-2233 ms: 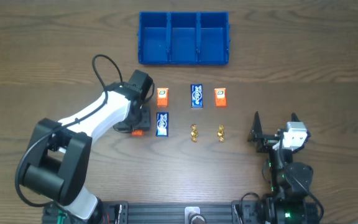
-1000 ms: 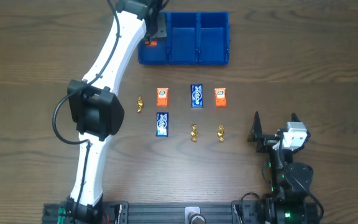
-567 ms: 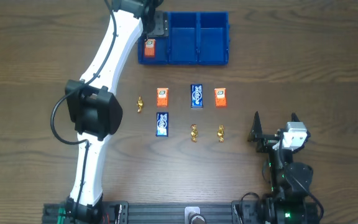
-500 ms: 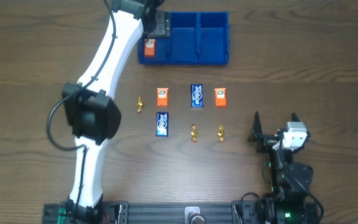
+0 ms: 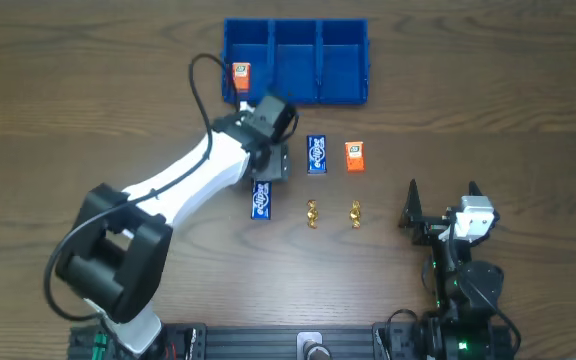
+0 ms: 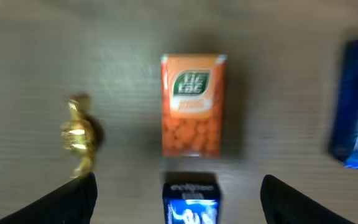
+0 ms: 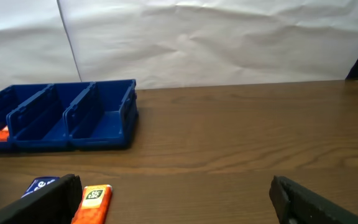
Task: Sort Candies Into Trays
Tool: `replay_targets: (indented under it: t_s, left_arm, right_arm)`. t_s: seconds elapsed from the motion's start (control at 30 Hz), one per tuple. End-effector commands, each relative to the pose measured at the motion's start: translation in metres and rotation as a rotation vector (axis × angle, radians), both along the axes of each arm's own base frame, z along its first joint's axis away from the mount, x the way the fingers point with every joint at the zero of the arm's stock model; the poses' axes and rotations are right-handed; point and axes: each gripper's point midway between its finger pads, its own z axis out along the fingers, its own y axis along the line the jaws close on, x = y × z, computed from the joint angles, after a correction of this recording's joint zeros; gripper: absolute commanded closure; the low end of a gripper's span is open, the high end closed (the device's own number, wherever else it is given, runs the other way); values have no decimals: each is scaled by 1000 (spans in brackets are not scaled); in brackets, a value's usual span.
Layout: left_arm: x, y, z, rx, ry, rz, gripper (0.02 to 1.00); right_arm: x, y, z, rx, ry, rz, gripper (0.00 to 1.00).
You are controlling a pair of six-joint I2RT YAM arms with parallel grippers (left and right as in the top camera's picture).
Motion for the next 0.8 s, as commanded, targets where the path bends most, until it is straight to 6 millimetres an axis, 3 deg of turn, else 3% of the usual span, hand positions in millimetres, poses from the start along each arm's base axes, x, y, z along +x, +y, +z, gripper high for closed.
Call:
replay_targets:
  t_s: [0.03, 0.37, 0.6, 0.8]
  left_arm:
    - [1, -7, -16, -33, 10, 17, 180]
    - [16, -9, -39, -52, 6, 35, 200]
    - [18, -4, -42, -57, 16, 50, 406]
    - [20, -7, -50, -75, 29, 51, 428]
  right_arm:
    - [0, -1, -1, -12, 3, -3, 3]
    - [0, -1, -1, -12, 3, -3, 3]
    - [0, -1, -1, -12, 3, -3, 3]
    - [0, -1, -1, -12, 3, -3, 3]
